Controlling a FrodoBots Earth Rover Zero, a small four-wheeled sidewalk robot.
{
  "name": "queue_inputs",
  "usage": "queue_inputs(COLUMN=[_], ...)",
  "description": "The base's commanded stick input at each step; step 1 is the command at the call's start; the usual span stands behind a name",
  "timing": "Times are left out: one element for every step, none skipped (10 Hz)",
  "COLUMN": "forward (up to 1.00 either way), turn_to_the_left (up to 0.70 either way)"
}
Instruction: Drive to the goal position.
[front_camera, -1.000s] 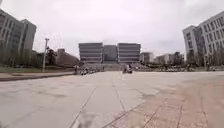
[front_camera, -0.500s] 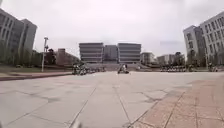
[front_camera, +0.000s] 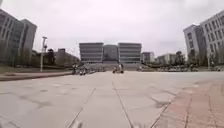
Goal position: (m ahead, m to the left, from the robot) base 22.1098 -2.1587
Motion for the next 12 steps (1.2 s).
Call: queue_inputs(forward=[0.70, 0.70, 0.70, 0.70, 0.70, 0.70, 0.70, 0.70, 0.70, 0.70, 0.70, 0.70], turn_to_the_left=[0.00, 0.00, 0.00, 0.00, 0.00, 0.00, 0.00, 0.00, 0.00, 0.00, 0.00, 0.00])
